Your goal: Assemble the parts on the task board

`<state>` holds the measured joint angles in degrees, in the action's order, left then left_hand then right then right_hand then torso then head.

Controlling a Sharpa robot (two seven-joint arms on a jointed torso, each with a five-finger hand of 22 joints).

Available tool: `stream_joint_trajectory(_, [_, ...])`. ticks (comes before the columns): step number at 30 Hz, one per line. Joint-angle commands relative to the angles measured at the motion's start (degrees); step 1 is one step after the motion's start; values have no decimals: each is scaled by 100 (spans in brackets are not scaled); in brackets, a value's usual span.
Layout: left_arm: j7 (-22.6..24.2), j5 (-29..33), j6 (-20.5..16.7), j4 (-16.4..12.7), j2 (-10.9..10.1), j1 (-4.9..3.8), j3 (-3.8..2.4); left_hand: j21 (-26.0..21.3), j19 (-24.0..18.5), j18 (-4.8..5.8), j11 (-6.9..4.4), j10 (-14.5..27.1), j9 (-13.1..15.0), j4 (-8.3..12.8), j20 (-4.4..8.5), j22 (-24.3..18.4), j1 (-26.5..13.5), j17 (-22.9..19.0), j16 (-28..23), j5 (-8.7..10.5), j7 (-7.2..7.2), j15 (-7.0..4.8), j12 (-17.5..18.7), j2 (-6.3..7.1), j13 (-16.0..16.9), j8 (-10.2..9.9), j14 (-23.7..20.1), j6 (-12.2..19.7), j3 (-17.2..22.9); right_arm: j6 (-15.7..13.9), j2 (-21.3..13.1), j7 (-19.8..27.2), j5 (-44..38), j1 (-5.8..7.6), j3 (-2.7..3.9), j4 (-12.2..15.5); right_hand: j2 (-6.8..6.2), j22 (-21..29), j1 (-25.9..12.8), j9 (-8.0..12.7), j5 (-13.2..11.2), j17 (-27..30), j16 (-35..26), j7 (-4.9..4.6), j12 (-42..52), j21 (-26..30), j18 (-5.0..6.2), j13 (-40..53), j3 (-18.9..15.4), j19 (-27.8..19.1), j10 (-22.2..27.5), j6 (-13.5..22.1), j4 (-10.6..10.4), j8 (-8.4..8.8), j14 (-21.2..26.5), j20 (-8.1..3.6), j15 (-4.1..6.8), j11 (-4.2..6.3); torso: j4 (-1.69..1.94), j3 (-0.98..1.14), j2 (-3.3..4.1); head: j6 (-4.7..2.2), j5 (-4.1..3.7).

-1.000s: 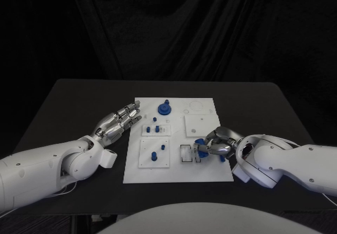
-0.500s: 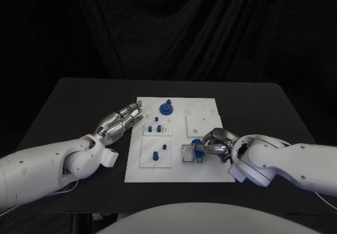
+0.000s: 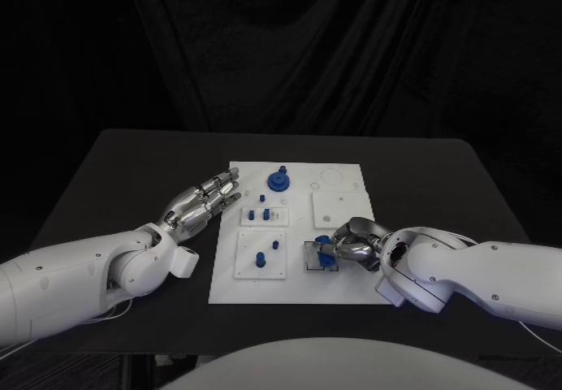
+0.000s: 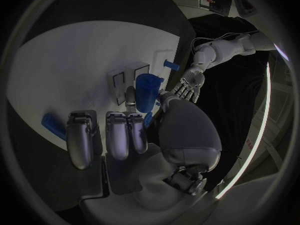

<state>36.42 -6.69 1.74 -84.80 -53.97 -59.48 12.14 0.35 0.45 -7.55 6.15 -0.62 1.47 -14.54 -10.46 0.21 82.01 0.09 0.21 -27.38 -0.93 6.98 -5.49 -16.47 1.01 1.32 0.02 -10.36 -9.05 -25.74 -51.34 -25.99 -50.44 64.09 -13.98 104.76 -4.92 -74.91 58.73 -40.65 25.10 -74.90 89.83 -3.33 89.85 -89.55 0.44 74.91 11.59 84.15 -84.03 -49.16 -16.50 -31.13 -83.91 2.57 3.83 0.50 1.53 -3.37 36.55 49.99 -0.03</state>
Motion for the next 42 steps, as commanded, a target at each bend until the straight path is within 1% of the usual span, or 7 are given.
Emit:
stream_joint_trajectory(1, [58,20,86,-1,14,11,-5,-4,-10,-12,37,-12,8,13,-35,6,55,-9,-21,-31,-22,20,-15,17,7,29,-2,3,26,111,4,-102,-60,-17,1,-2,25,-1473,-85,14,-104,-1510,17,-48,15,34,-17,1509,-89,526,-597,28,-6,48,-609,43,-44,-41,-3,5,1,1,9])
stream_joint_trajectory(10, [43,20,101,15,20,19,-5,-4,-10,-14,35,-11,9,15,-41,5,53,-9,-21,-26,-34,23,-14,17,6,30,-2,-1,26,139,15,-63,-62,-19,1,-2,47,-1479,-284,17,-270,-1510,17,-55,15,21,-21,1509,-321,536,-597,34,-13,59,-609,52,-53,-49,-3,6,-7,1,1])
stream_joint_trajectory(20, [30,20,112,26,24,25,-5,-5,-11,-21,37,-6,9,-57,-58,5,-29,-9,-21,26,-59,35,-16,9,6,31,-2,-5,-11,188,5,-19,-102,-19,1,-3,168,-1487,-593,2,-954,-1510,17,-63,15,5,-27,1509,-825,549,-597,62,-18,53,-609,60,-61,-58,-10,5,-7,1,23])
stream_joint_trajectory(27, [29,20,125,38,27,30,-5,-7,-12,-27,31,0,9,-153,-66,4,-118,-9,-21,80,-73,33,-15,3,4,32,-2,-11,-58,207,1,20,-112,-19,2,-3,232,-1487,-611,-19,-1137,-1510,17,-67,15,6,-27,1509,-944,549,-597,82,-18,28,-609,64,-64,-62,-7,3,-2,1,21])
stream_joint_trajectory(31, [33,20,129,39,26,33,-5,-6,-12,-28,30,0,10,-154,-66,4,-120,-9,-21,81,-73,34,-15,4,4,32,-2,-12,-59,171,-24,66,-119,-19,2,10,258,-1487,-577,-29,-1126,-1510,17,-64,15,4,-27,1509,-958,550,-597,77,-7,12,-609,64,-64,-60,-4,3,2,1,32])
stream_joint_trajectory(36, [40,20,131,35,21,38,-5,-7,-12,-28,29,0,10,-155,-66,4,-121,-9,-21,79,-73,36,-15,5,4,32,-2,-12,-60,67,-88,213,-241,-19,2,59,323,-1492,-139,-83,-748,-1510,17,-54,15,-5,-31,1509,-1019,557,-597,121,43,-68,-609,56,-57,-48,-9,4,-1,1,52])
stream_joint_trajectory(42, [44,20,126,26,6,43,-5,-6,-11,-27,28,0,10,-149,-68,4,-117,-9,-21,63,-70,39,-18,12,5,32,-2,-13,-62,-124,-267,473,-591,4,7,211,314,-1506,332,-148,-616,-1510,17,-27,15,-38,-41,1509,-1050,580,-597,137,162,-212,-609,41,-36,-27,-6,5,-2,1,78])
